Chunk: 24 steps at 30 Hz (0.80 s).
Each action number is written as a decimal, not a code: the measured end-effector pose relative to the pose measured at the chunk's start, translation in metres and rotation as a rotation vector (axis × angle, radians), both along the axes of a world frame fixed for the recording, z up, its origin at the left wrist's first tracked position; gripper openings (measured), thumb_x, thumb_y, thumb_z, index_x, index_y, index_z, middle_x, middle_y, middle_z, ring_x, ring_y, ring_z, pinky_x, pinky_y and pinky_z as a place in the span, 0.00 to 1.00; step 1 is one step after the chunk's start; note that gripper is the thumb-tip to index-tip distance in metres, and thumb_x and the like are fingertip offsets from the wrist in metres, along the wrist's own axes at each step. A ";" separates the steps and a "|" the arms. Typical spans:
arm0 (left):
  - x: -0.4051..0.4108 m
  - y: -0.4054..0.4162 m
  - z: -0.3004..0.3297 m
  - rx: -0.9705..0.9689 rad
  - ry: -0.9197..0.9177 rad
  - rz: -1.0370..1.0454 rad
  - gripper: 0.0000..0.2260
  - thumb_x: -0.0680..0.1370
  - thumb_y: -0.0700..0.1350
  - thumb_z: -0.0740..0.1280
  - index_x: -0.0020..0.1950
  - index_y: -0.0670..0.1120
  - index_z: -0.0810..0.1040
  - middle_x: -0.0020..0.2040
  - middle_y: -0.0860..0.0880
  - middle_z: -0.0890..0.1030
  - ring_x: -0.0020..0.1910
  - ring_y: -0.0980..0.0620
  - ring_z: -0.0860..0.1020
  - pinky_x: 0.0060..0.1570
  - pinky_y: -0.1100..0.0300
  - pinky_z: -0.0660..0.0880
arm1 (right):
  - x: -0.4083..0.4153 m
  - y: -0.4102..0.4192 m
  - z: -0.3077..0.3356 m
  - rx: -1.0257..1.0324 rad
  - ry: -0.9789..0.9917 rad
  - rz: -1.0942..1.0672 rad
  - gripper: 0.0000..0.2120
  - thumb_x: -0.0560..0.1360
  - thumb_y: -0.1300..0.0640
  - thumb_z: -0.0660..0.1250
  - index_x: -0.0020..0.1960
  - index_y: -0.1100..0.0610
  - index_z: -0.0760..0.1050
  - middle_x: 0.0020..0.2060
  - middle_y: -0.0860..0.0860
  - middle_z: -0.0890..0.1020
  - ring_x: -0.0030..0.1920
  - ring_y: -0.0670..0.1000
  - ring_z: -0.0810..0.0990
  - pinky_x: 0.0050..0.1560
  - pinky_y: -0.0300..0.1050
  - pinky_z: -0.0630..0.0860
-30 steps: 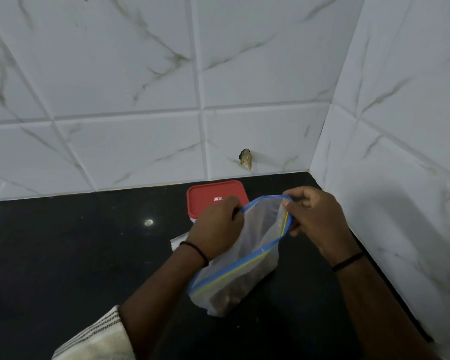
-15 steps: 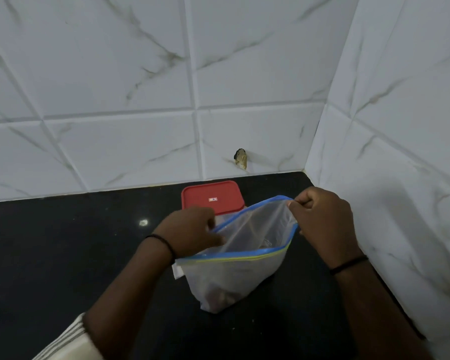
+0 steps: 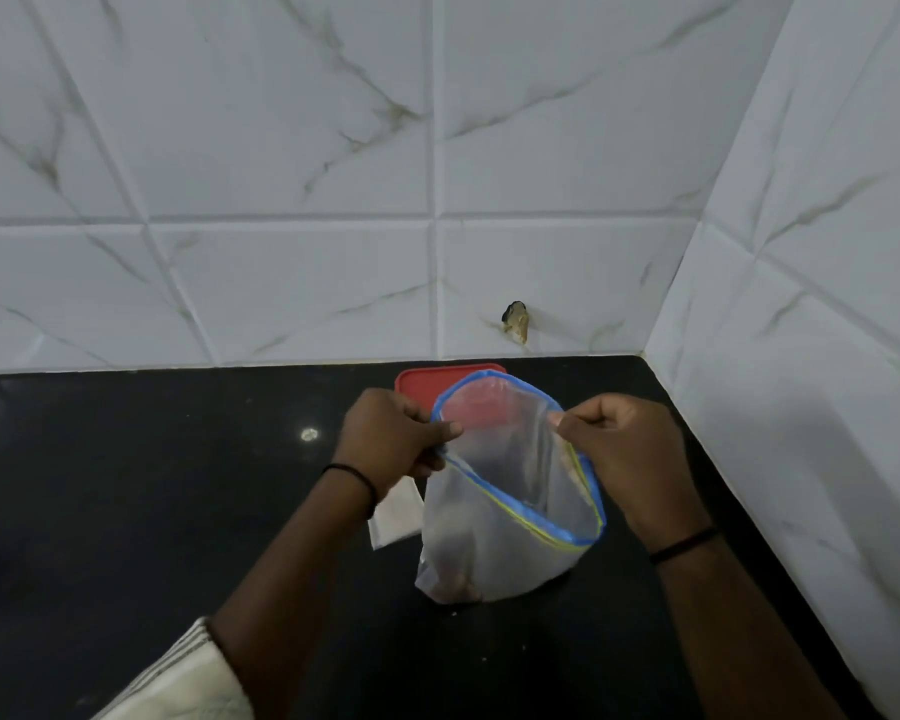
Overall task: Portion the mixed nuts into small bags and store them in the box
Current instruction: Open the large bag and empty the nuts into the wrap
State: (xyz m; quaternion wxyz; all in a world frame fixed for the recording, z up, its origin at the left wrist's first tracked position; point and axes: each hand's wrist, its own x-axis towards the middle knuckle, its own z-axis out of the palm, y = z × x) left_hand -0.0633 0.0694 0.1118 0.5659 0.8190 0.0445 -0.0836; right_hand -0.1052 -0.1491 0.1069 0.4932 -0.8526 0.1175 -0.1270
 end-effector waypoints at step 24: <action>0.019 -0.018 -0.023 -0.841 0.461 0.230 0.12 0.79 0.41 0.61 0.35 0.43 0.72 0.26 0.46 0.77 0.26 0.49 0.78 0.33 0.53 0.77 | -0.003 -0.045 -0.017 -0.237 0.412 -0.034 0.15 0.80 0.51 0.62 0.41 0.59 0.78 0.31 0.53 0.75 0.31 0.51 0.74 0.32 0.44 0.66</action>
